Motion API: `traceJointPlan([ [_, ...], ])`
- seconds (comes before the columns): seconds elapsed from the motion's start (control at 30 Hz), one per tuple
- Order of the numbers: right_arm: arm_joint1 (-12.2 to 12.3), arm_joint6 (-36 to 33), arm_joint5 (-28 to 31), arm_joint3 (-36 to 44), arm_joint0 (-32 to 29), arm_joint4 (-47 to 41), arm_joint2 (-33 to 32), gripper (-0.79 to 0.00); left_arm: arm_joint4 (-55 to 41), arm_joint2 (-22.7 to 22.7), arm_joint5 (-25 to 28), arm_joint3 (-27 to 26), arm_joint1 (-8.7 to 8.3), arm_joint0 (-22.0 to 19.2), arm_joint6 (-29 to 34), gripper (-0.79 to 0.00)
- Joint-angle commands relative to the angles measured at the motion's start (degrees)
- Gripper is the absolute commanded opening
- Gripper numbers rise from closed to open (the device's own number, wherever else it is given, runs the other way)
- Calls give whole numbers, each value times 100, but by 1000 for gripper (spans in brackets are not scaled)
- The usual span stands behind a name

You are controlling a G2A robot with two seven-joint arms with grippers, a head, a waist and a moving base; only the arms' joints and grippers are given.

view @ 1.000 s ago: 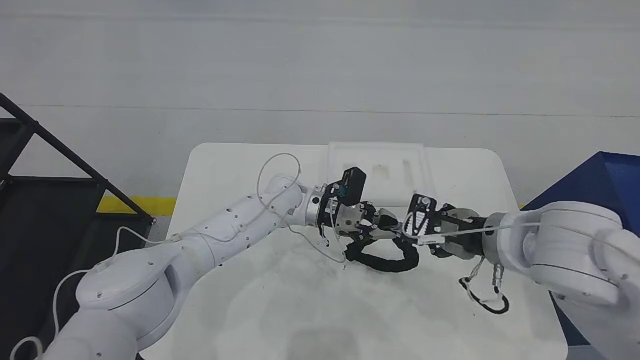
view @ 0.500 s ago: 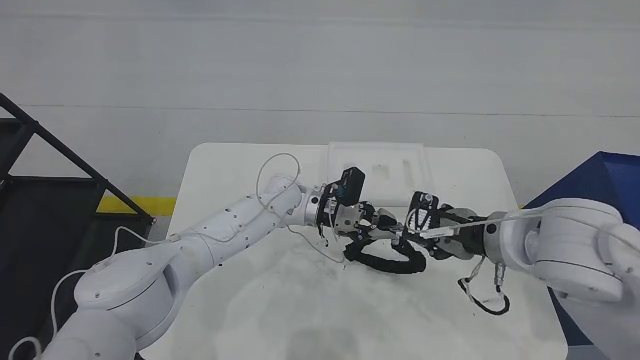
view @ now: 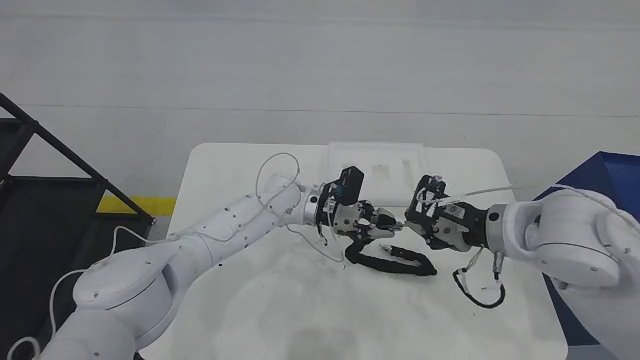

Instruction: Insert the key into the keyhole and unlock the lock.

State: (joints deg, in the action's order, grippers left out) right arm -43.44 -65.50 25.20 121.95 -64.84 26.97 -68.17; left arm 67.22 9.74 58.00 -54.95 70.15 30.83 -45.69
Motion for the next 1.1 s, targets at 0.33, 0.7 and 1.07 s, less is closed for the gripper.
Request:
traceJointPlan([
  [0.33,9,30,133,-276,-12,-888,-76,0,332,0,0,236,-162,182,189,-785],
  [0.7,52,273,341,-278,-228,-832,-275,0,341,0,0,211,-251,628,1148,-443],
  [1.07,-6,541,732,-630,-96,-1011,72,0,-574,0,0,151,-202,458,2013,0],
])
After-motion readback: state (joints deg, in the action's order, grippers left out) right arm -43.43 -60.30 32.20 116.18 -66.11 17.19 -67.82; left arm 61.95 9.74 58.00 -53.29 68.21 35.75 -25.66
